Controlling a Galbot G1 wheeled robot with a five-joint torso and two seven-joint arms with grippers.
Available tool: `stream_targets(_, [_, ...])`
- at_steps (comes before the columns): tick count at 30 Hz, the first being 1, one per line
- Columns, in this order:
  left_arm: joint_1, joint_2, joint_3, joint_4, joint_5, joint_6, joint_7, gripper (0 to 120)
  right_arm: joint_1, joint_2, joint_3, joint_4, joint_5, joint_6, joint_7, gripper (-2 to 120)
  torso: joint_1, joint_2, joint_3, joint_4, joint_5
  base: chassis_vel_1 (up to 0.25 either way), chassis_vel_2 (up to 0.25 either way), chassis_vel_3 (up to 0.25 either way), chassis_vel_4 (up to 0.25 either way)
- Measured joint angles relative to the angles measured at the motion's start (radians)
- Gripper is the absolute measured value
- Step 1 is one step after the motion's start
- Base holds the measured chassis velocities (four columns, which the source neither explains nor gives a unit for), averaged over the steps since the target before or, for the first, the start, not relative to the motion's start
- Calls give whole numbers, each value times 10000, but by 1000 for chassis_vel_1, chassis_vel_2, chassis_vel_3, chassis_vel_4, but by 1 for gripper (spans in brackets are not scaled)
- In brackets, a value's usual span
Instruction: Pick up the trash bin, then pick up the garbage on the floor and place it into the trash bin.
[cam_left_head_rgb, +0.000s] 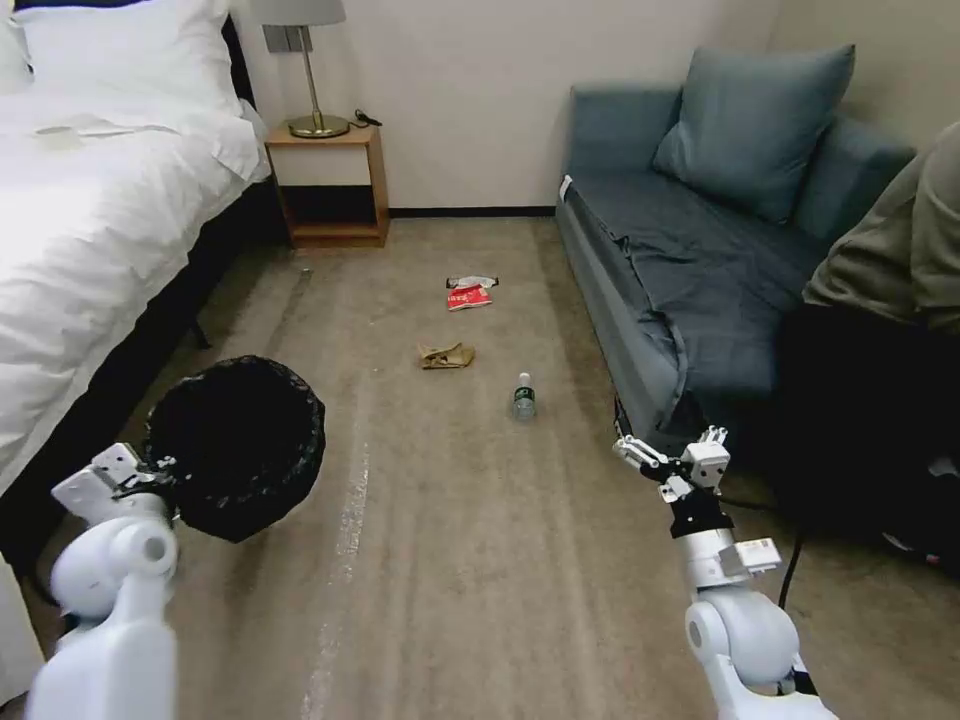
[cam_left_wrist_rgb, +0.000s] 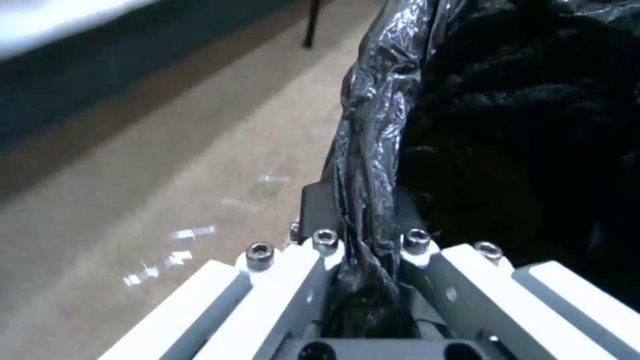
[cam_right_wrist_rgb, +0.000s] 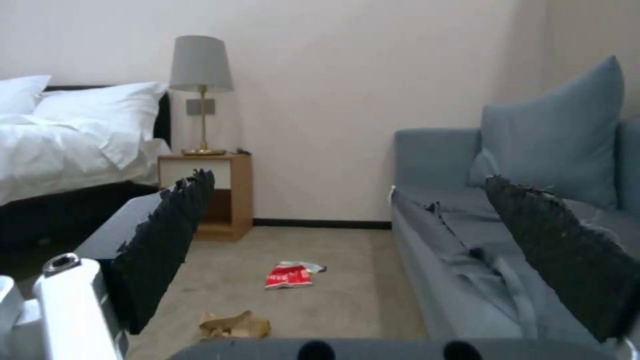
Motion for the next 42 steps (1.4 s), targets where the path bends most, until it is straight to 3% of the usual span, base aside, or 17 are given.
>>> stream_targets(6, [573,-150,-338,-926,988,136,460,1,52,87,-145,-157,-52,168,125,100,0,0,0,-1,-1,0,0,0,0])
stream_targets(12, [726,-321,-397,-1190,1886,31,1048,1,-36,129,36,-196,-182,437,62,100,0,0,0,-1,-2,0,0,0,0])
stream_targets(18, [726,-366,-321,-1348,1952,-35,1258,1,-129,142,325,-196,-167,551,-137,100,0,0,0,-4,-1,0,0,0,0])
stream_targets(42, [684,-646,-132,-1210,1965,-261,1099,1,-171,250,497,-284,-71,518,-470,100,0,0,0,-1,0,0,0,0,0])
